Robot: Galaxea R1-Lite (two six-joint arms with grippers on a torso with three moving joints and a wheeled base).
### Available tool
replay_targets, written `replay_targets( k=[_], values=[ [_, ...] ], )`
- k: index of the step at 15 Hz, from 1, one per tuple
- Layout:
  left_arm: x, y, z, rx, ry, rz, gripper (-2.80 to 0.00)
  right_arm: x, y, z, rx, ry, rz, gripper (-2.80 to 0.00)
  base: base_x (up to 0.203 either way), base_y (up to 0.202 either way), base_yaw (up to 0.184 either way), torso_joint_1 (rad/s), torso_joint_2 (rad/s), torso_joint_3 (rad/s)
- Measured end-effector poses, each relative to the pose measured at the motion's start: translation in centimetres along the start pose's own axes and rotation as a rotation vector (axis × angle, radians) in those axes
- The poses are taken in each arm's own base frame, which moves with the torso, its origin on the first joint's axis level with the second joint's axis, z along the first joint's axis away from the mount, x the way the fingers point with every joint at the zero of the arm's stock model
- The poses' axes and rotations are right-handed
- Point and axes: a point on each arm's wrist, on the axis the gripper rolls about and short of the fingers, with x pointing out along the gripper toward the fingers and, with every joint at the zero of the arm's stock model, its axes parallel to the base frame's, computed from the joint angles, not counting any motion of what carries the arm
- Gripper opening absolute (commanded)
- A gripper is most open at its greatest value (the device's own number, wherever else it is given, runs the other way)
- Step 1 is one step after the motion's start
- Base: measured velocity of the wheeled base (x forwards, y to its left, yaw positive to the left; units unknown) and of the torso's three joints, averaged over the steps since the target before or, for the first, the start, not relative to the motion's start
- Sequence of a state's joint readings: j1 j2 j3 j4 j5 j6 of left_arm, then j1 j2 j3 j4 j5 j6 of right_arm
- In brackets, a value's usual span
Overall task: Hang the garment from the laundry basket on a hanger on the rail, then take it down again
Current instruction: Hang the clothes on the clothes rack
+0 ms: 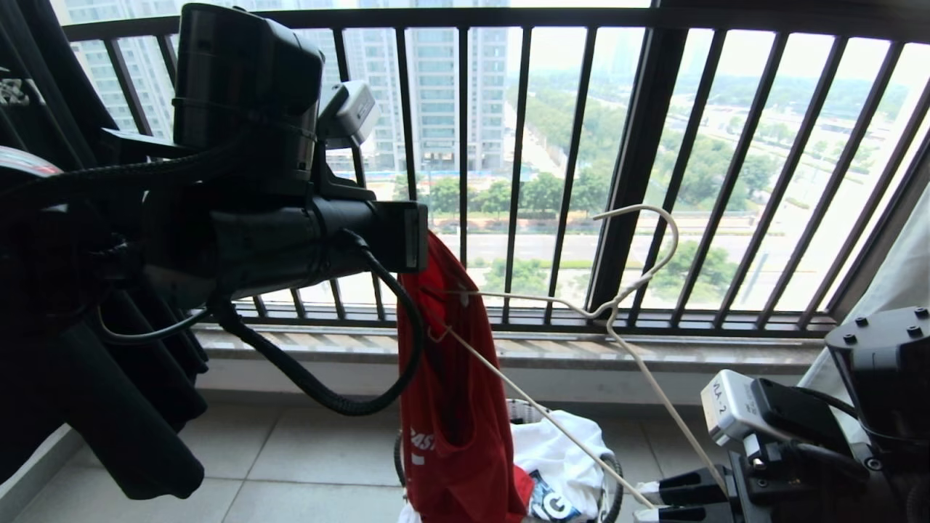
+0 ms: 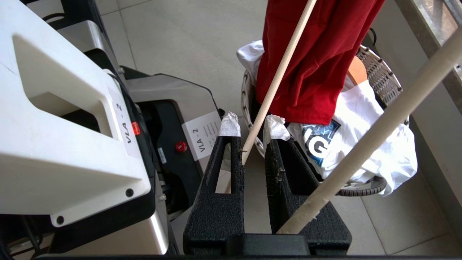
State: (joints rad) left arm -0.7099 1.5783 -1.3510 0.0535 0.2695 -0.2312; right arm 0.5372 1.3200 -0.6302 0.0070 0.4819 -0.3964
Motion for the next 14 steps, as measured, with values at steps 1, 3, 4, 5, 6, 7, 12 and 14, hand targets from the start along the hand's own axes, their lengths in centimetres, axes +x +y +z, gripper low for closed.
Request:
replay_targets(
  k=[1, 3, 4, 5, 6, 7, 12, 14],
  values=[
    [0.1, 0.6, 0.3, 0.000, -0.009, 0.020, -2.80, 0.0, 0.0, 0.0, 0.001, 0.000, -0.003, -2.80, 0.000, 0.000, 0.000, 0.000, 0.00, 0.000],
    [0.2, 1.3, 0.6, 0.005, -0.018, 0.044, -2.80, -0.1, -0.1, 0.0, 0.005, -0.001, -0.010, -2.80, 0.000, 0.000, 0.000, 0.000, 0.00, 0.000],
    [0.1, 1.4, 0.6, 0.004, -0.019, 0.047, -2.80, -0.2, -0.2, -0.1, 0.007, -0.001, -0.014, -2.80, 0.000, 0.000, 0.000, 0.000, 0.00, 0.000],
    [0.1, 1.4, 0.6, 0.006, -0.017, 0.048, -2.80, -0.2, -0.3, 0.0, 0.008, -0.002, -0.021, -2.80, 0.000, 0.000, 0.000, 0.000, 0.00, 0.000],
    [0.1, 1.4, 0.6, 0.009, -0.013, 0.043, -2.80, -0.2, -0.4, 0.1, 0.010, -0.004, -0.029, -2.80, 0.000, 0.000, 0.000, 0.000, 0.00, 0.000],
    [0.0, 1.1, 0.5, 0.011, -0.008, 0.031, -2.80, -0.3, -0.4, 0.2, 0.010, -0.006, -0.031, -2.80, 0.000, 0.000, 0.000, 0.000, 0.00, 0.000],
    [0.4, 0.1, -0.4, 0.022, 0.021, -0.007, -2.80, 0.0, -0.1, 0.2, -0.001, -0.005, 0.002, -2.80, 0.000, 0.000, 0.000, 0.000, 0.00, 0.000],
    [0.8, 0.0, -0.7, 0.027, 0.031, -0.002, -2.80, 0.2, 0.4, 0.1, -0.012, 0.002, 0.027, -2.80, 0.000, 0.000, 0.000, 0.000, 0.00, 0.000]
  ],
)
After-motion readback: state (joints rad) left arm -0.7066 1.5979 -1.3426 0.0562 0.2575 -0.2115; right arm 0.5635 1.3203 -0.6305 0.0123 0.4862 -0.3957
